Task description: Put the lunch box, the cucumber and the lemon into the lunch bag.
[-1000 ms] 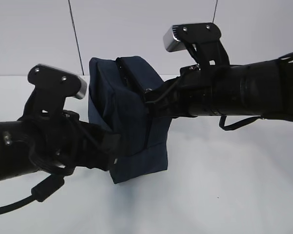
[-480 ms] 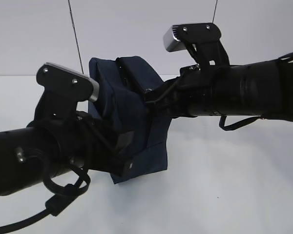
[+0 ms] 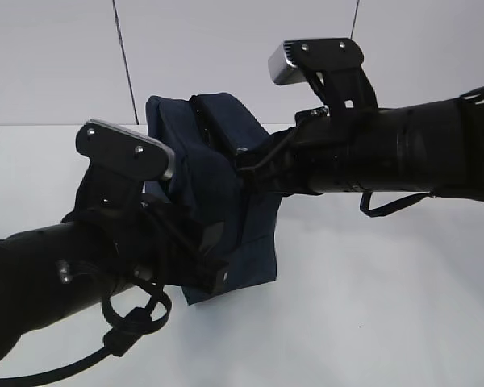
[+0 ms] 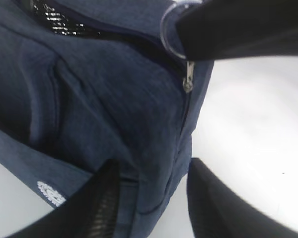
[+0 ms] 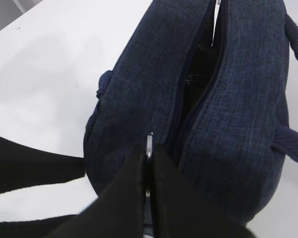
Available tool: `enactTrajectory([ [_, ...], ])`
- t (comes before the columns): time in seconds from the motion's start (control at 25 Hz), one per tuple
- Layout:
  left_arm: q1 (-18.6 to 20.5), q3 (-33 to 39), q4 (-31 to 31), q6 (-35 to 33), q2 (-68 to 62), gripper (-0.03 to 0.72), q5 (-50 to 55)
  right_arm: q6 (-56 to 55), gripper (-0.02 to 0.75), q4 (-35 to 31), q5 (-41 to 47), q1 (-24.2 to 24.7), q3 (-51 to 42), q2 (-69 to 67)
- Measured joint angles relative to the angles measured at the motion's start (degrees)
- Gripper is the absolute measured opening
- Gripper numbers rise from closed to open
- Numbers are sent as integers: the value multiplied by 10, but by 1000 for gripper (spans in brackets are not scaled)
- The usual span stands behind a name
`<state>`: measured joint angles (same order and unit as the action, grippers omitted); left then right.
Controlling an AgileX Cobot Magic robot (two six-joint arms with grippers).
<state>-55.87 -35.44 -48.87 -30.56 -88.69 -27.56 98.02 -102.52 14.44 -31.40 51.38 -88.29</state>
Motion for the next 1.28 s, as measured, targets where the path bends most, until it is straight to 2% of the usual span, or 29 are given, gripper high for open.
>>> enactTrajectory([
  [0.6,0,0,16,28,-43,319,-25,-4,8,0,15,0,0,0],
  [0.72,0,0,17,29,-43,231,-27,-5,8,0,15,0,0,0],
  [0.84,0,0,17,29,-43,50,-28,-5,8,0,15,0,0,0],
  [0.92,0,0,17,30,-43,2,-29,-5,8,0,17,0,0,0],
  [1.28,0,0,17,30,-43,-7,-30,-6,8,0,18,0,0,0],
])
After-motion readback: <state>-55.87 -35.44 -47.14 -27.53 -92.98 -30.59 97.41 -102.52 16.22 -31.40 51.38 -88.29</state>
